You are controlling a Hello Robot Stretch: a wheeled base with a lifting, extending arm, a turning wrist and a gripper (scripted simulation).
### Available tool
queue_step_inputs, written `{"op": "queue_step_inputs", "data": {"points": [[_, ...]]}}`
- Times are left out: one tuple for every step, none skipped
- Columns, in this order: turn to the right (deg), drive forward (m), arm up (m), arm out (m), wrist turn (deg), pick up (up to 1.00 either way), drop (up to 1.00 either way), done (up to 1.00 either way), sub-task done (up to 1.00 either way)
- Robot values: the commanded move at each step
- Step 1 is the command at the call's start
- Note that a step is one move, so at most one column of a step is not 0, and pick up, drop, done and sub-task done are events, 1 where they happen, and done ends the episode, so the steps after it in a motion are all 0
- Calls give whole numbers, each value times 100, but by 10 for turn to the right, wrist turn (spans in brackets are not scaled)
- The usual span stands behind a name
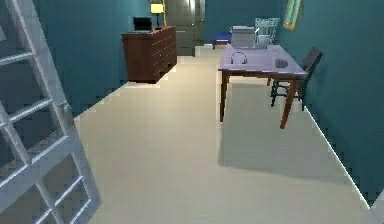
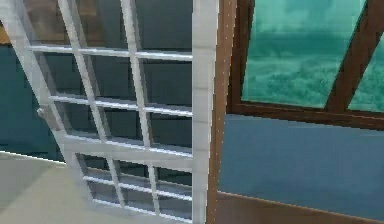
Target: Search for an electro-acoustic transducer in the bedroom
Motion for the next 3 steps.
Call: {"op": "queue_step_inputs", "data": {"points": [[210,0,0,0,0,0,0,0,0],[0,100,0,0,0,0,0,0,0],[60,0,0,0,0,0,0,0,0]]}}
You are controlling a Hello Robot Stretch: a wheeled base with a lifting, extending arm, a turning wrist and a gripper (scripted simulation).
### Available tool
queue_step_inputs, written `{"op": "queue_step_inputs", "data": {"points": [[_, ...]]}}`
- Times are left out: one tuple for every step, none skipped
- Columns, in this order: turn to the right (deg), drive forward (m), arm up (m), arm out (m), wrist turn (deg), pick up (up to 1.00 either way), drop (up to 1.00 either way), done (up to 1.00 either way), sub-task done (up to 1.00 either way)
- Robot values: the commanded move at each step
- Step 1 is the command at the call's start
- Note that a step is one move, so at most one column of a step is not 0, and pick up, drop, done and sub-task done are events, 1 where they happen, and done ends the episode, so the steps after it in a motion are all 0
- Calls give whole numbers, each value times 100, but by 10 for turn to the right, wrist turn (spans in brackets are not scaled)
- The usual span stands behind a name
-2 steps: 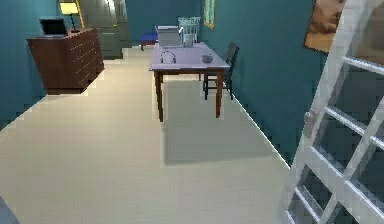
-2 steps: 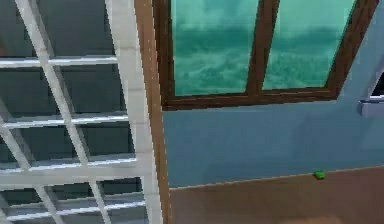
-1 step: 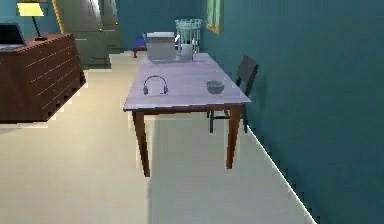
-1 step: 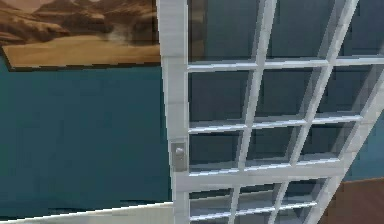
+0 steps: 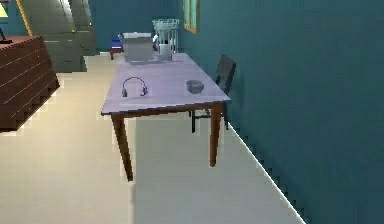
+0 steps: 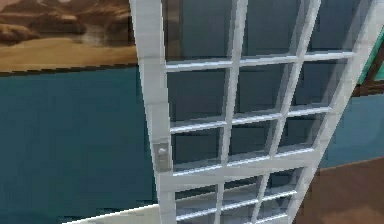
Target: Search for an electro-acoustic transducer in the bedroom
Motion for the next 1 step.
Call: {"op": "queue_step_inputs", "data": {"points": [[0,20,0,0,0,0,0,0,0]]}}
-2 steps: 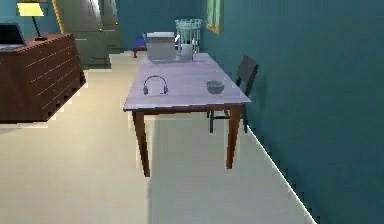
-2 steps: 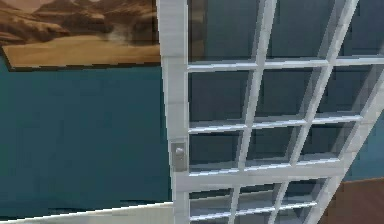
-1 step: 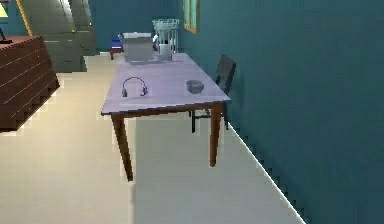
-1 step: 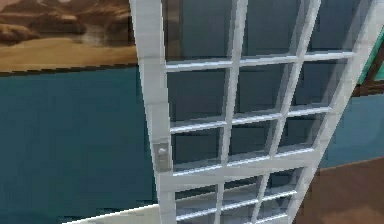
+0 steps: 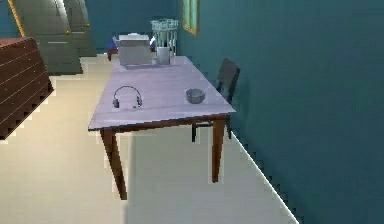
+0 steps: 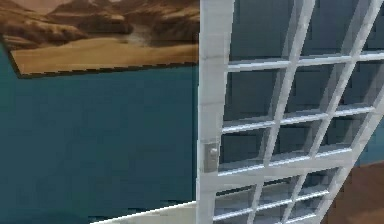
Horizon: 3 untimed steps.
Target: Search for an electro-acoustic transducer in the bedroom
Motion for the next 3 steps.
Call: {"op": "queue_step_inputs", "data": {"points": [[60,0,0,0,0,0,0,0,0],[30,0,0,0,0,0,0,0,0],[0,65,0,0,0,0,0,0,0]]}}
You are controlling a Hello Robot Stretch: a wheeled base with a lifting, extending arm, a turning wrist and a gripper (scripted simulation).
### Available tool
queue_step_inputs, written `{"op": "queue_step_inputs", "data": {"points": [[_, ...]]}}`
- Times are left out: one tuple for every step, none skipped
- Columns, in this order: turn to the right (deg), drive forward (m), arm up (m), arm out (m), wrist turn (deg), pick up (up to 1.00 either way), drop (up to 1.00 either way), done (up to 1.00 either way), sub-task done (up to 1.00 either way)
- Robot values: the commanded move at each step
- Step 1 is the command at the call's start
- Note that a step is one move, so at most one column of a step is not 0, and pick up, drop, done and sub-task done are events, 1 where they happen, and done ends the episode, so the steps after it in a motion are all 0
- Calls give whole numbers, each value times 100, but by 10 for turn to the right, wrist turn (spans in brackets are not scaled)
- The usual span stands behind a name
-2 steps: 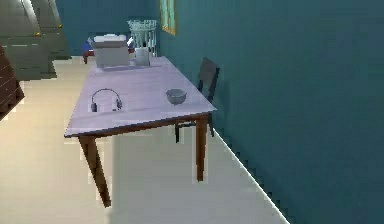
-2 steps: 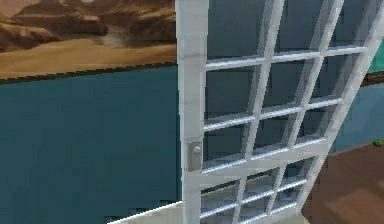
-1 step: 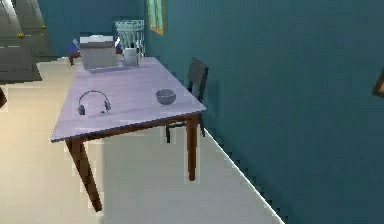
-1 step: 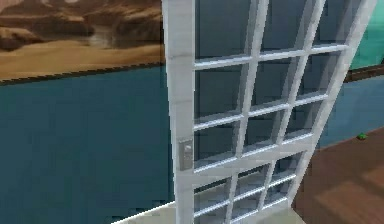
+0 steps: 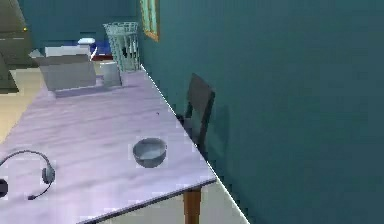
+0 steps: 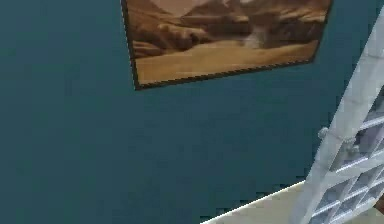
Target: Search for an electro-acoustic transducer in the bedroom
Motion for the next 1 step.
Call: {"op": "queue_step_inputs", "data": {"points": [[-450,0,0,0,0,0,0,0,0]]}}
